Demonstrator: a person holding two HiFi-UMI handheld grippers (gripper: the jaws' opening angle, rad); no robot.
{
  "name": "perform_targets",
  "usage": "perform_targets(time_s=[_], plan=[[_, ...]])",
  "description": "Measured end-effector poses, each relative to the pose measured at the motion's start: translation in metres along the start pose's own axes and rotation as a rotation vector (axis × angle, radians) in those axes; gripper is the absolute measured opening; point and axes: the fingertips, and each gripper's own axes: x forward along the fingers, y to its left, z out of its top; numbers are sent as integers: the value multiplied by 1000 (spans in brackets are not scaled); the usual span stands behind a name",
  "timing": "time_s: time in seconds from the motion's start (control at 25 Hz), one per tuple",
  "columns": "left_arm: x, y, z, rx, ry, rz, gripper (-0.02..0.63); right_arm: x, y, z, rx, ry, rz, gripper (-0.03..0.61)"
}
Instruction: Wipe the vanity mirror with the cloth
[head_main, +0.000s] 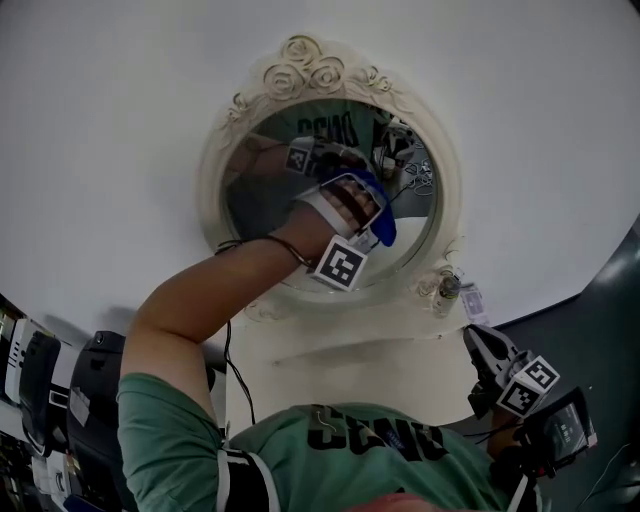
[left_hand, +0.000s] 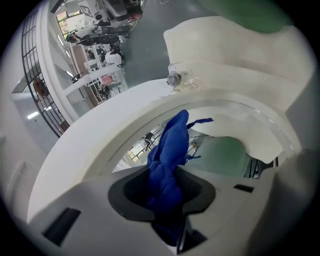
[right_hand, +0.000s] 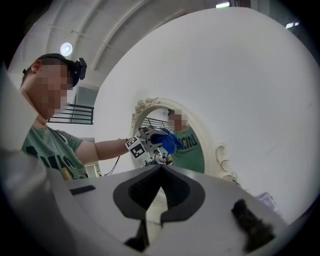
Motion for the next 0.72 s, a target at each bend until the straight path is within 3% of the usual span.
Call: perform_targets(time_s=[0.36,0.56,0.72], plan=[[61,77,55,58,-53,49,115,-50,-32,7,22,-60,-70,11],[58,78,59,89,-69,89,114,-53,-29,3,33,-64,-84,12],[31,70,43,56,-45,113,114,-35,-8,5,10,-50,-59,12]])
